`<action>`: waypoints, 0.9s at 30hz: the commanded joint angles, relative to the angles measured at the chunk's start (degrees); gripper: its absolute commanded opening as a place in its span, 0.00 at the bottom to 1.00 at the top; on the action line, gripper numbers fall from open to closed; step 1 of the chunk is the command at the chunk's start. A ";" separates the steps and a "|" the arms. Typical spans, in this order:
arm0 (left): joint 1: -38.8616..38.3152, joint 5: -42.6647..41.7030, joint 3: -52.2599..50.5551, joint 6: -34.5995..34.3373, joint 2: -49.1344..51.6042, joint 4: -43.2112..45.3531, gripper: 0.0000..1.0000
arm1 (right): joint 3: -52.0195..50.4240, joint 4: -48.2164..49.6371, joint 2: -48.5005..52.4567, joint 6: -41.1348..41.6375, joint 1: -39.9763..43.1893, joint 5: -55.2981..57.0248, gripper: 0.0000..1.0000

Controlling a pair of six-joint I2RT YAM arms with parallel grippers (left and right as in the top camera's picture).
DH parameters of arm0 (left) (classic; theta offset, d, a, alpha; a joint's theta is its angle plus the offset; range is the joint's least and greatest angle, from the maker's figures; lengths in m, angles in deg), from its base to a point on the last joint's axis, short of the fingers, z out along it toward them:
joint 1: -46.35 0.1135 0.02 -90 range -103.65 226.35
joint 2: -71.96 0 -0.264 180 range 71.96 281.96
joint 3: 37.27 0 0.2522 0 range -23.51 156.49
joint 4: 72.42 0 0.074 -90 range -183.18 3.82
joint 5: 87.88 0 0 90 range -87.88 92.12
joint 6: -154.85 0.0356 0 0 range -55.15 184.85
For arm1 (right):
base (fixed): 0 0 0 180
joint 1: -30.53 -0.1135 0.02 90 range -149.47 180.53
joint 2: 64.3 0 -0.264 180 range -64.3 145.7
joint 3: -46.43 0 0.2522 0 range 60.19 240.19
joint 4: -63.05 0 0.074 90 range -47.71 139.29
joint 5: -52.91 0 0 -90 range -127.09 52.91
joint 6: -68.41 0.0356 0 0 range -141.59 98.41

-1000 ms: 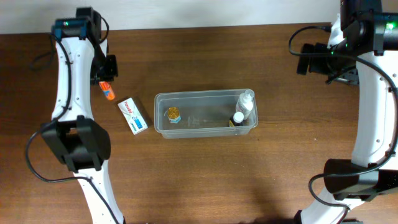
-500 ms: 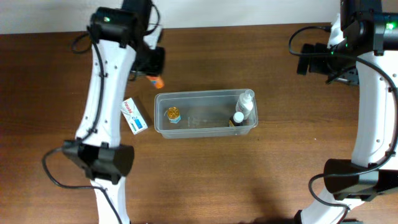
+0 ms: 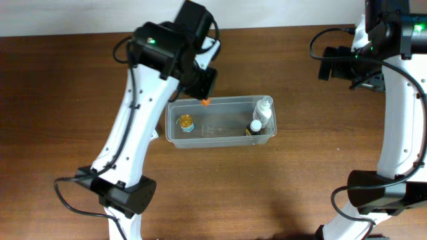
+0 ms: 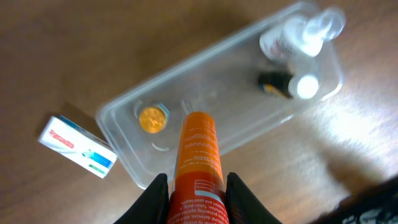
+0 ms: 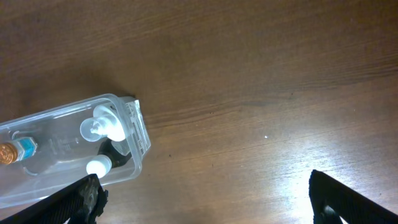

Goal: Pack container
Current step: 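Carry tube right and lower it upright into container beside jar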

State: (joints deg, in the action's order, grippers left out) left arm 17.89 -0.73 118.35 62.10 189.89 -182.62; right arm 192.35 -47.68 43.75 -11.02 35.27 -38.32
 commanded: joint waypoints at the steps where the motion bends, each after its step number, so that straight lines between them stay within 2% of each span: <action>1: -0.98 -0.37 -7.17 0.68 -1.18 -0.26 0.19 | 0.39 -0.15 0.09 0.39 0.17 -0.28 0.98; 6: -2.16 2.23 -15.28 0.68 -1.18 1.81 0.19 | 0.39 -0.15 0.09 0.39 0.17 -0.28 0.98; 19: -2.23 3.87 -29.40 0.66 -1.16 19.26 0.19 | 0.39 -0.15 0.09 0.39 0.17 -0.28 0.98; 27: -1.97 8.17 -36.57 0.59 -1.16 24.92 0.19 | 0.39 -0.15 0.09 0.39 0.17 -0.26 0.98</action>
State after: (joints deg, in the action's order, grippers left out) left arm 15.76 4.75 83.56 62.10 189.82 -158.86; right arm 192.35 -47.68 43.75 -11.02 35.27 -38.30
